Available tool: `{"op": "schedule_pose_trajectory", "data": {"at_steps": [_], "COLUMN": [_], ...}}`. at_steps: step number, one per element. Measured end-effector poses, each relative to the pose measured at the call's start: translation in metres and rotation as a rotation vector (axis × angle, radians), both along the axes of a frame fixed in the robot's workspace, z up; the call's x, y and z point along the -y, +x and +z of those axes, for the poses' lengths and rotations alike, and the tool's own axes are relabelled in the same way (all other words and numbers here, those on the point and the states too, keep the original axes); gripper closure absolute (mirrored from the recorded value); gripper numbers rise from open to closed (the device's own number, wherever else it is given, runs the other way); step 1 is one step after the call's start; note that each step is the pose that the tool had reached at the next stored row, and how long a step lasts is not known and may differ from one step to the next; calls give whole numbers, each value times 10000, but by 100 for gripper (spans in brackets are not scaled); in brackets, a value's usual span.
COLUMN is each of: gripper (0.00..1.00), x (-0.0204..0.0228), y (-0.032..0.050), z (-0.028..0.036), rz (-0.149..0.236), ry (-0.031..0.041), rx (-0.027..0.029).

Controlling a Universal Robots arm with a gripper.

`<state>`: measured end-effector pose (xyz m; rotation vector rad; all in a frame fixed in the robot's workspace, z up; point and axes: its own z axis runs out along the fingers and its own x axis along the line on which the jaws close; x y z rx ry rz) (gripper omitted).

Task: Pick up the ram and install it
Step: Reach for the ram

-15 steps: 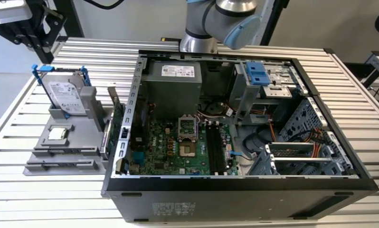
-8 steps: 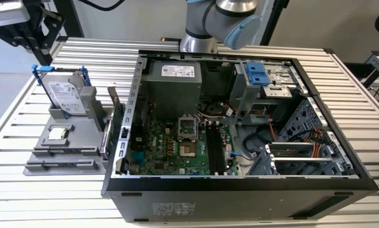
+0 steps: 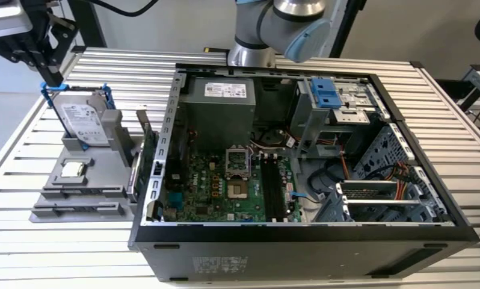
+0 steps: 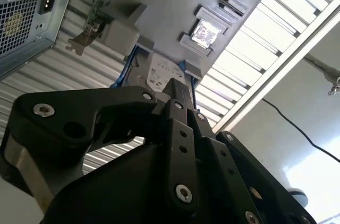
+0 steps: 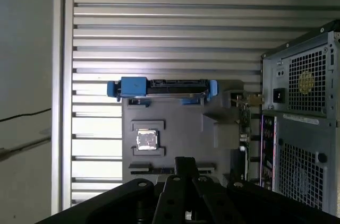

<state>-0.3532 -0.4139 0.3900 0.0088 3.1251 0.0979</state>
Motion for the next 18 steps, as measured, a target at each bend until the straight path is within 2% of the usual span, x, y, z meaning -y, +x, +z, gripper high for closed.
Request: {"op": "schedule_pose_trajectory", "data": {"at_steps": [11,18], "gripper": [100,100], "x": [84,170], "y": [-23,-30], "z": [-4,-5], "rz": [0,0], "ry": [0,0], "rx": [1,0]}}
